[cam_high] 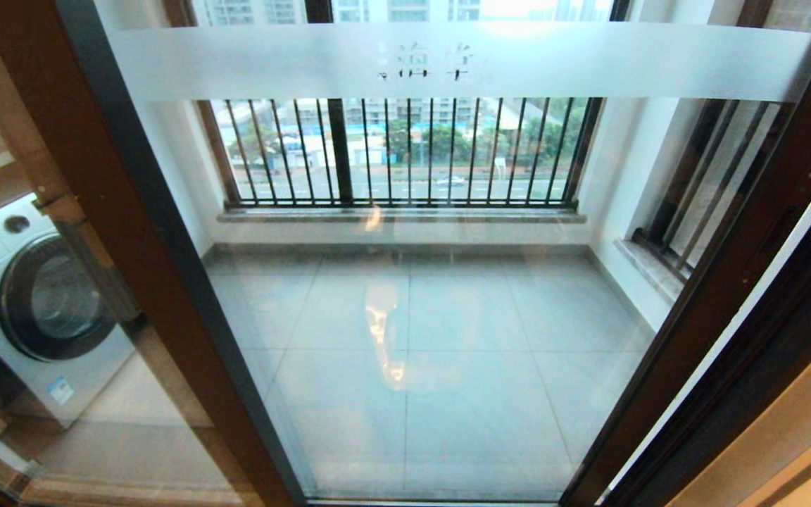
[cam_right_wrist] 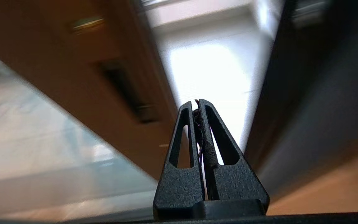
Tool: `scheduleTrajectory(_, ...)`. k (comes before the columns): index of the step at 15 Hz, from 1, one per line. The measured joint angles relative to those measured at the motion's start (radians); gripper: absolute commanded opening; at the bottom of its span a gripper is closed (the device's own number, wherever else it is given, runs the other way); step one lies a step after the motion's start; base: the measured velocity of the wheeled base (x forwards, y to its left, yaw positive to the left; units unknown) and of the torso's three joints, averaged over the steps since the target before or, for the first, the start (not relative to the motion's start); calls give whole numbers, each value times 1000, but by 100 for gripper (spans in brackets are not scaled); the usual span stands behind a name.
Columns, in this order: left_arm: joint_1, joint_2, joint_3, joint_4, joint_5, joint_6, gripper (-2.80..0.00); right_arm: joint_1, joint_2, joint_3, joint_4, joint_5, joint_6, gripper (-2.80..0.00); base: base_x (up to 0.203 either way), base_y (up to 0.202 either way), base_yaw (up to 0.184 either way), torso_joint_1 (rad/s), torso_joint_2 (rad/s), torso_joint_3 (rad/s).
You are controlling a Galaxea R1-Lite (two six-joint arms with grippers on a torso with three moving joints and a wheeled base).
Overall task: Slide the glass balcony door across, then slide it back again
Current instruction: Open the slid door
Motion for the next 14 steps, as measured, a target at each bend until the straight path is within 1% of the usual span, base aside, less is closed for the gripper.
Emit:
scheduleTrajectory(2, 0, 0, 0, 0, 0, 0, -280, -35, -5, 8, -44, 19, -30, -280, 0, 0, 0, 0, 0, 0)
scheduleTrajectory(4, 0, 0, 0, 0, 0, 0, -280, -50, -9, 11, -52, 44, -29, -280, 0, 0, 0, 0, 0, 0)
scheduleTrajectory(6, 0, 0, 0, 0, 0, 0, -280, -42, 5, -9, -53, 56, -24, -280, 0, 0, 0, 0, 0, 0)
scheduleTrajectory(8, 0, 0, 0, 0, 0, -1, -280, -32, 26, -41, -56, 91, -17, -280, 0, 0, 0, 0, 0, 0)
scheduleTrajectory(14, 0, 0, 0, 1, 0, 0, -280, -24, 95, -100, -123, 92, -1, -280, 0, 0, 0, 0, 0, 0)
